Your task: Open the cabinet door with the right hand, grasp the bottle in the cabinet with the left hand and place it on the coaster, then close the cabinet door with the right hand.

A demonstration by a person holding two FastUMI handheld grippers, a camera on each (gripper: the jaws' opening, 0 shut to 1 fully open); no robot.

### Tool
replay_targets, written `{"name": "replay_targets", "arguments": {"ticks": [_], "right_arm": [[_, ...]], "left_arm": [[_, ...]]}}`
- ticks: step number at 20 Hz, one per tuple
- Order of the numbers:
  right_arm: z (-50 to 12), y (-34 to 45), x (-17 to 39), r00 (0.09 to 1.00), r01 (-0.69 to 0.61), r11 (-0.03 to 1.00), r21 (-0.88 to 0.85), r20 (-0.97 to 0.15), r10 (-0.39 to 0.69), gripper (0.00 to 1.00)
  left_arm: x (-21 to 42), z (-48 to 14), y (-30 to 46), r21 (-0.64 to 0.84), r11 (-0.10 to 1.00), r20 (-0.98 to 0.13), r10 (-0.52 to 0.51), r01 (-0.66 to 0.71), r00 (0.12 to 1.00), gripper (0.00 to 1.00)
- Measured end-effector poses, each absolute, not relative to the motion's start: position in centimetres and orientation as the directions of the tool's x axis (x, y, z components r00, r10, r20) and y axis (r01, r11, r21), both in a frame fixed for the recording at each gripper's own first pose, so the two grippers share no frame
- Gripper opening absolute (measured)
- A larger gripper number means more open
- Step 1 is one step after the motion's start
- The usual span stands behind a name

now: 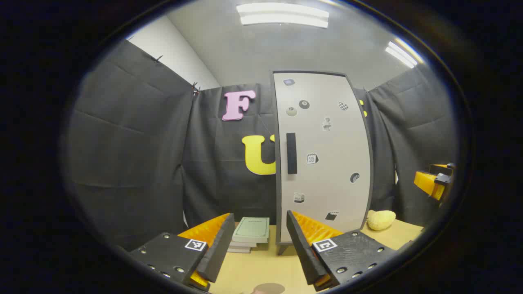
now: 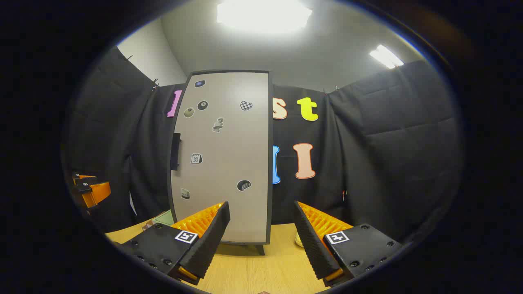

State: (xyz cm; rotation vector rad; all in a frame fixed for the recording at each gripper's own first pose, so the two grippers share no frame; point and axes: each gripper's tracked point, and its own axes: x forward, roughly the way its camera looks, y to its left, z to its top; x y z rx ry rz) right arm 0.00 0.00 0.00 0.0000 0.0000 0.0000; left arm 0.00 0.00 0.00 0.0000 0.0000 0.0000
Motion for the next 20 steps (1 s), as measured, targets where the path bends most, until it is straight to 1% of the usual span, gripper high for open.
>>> {"name": "replay_targets", "arguments": {"ticks": [4, 11, 12, 13, 20], "right_arm": [[-0.1, -0.2, 1.2, 1.0, -0.002, 1.0, 0.009, -0.005, 0.002, 0.98], [-0.5, -0.5, 1.3, 1.0, -0.003, 1.0, 0.021, -0.006, 0.003, 0.98], [-0.4, -0.5, 1.4, 1.0, -0.005, 1.0, 0.021, -0.006, 0.005, 0.97], [-0.5, -0.5, 1.5, 1.0, -0.007, 1.0, 0.02, -0.006, 0.008, 0.98], [-0.5, 0.1, 2.5, 1.0, -0.024, 0.999, 0.028, -0.014, 0.024, 0.98]], "left_arm": [[0.1, 0.0, 0.0, 0.015, 1.0, -0.002, 0.007, -0.007, 1.0, 0.79], [0.1, 0.1, 0.1, 0.028, 1.0, -0.003, 0.009, -0.009, 1.0, 0.79], [0.1, 0.2, 0.1, 0.029, 1.0, -0.003, 0.011, -0.011, 1.0, 0.76], [0.2, 0.1, 0.2, 0.029, 1.0, -0.003, 0.012, -0.012, 1.0, 0.79], [0.4, 0.2, 0.4, 0.037, 0.999, 0.003, 0.03, -0.03, 1.0, 0.79]]}}
